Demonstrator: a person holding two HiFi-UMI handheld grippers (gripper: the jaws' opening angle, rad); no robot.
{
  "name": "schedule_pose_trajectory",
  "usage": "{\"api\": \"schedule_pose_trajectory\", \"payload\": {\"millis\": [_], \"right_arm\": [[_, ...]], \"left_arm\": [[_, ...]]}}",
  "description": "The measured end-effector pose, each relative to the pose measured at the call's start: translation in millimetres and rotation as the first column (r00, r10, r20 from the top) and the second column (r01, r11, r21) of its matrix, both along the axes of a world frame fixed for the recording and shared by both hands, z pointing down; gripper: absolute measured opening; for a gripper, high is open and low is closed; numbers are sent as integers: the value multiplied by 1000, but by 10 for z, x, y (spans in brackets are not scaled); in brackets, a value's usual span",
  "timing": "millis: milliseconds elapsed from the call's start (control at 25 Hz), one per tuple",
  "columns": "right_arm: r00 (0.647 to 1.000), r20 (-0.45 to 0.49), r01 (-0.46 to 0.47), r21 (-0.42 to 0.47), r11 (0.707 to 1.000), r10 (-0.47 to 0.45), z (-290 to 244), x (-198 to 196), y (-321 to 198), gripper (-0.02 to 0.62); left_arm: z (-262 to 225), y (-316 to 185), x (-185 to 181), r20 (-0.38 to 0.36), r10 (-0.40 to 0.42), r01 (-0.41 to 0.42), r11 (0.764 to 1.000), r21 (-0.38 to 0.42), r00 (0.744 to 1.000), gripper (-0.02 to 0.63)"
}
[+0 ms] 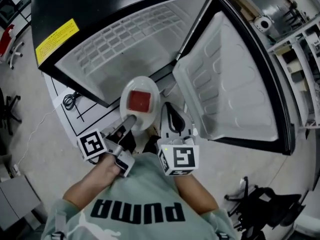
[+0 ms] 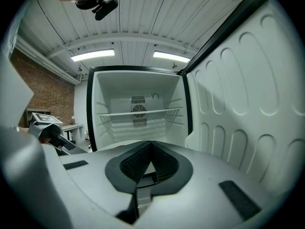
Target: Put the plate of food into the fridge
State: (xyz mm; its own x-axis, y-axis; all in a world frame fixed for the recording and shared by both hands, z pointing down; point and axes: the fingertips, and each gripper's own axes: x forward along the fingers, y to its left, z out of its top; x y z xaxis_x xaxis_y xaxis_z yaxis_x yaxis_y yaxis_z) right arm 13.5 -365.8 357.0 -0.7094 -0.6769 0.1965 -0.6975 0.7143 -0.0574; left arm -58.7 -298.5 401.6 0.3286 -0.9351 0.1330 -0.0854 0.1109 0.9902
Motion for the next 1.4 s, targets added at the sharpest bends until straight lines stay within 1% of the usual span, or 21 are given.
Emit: {"api": "schedule_pose_trajectory", "payload": {"millis": [160, 360, 480, 560, 760, 920, 1000, 1200, 1320, 1400], "right_arm": [[998, -2, 56, -10, 998, -56, -57, -148, -266, 5], [992, -10, 129, -5, 992, -129, -71, -291, -569, 5], [987, 14, 163, -25, 986, -163, 19, -350, -690, 5], [982, 24, 188, -16, 982, -188, -51, -429, -758, 5], [971, 28, 239, -8, 971, -238, -80, -524, -826, 5], [961, 9, 277, 17, 961, -277, -172, -586, -886, 5], [957, -9, 291, 15, 957, -291, -89, -578, -931, 5], [946, -16, 324, 13, 946, -324, -38, -614, -942, 5], [942, -7, 336, 7, 942, -336, -69, -659, -968, 5], [941, -17, 339, -5, 941, -339, -94, -688, -1037, 5]], "left_arm": [[-5, -194, -76, -17, -70, 70, 998, -8, 997, 38], [13, -439, -148, -34, -152, 152, 988, -8, 988, 38], [32, -541, -186, -35, -192, 192, 981, -9, 981, 38], [31, -585, -224, -36, -220, 220, 976, -10, 975, 38], [42, -658, -319, -31, -283, 283, 959, -8, 959, 38], [88, -763, -383, -23, -325, 325, 946, 1, 946, 38], [136, -857, -401, -22, -339, 339, 941, 3, 940, 38], [179, -951, -479, -18, -386, 386, 922, 11, 922, 38], [235, -986, -555, -16, -416, 416, 909, 7, 909, 38], [302, -1063, -610, -21, -434, 434, 901, 0, 901, 38]]}}
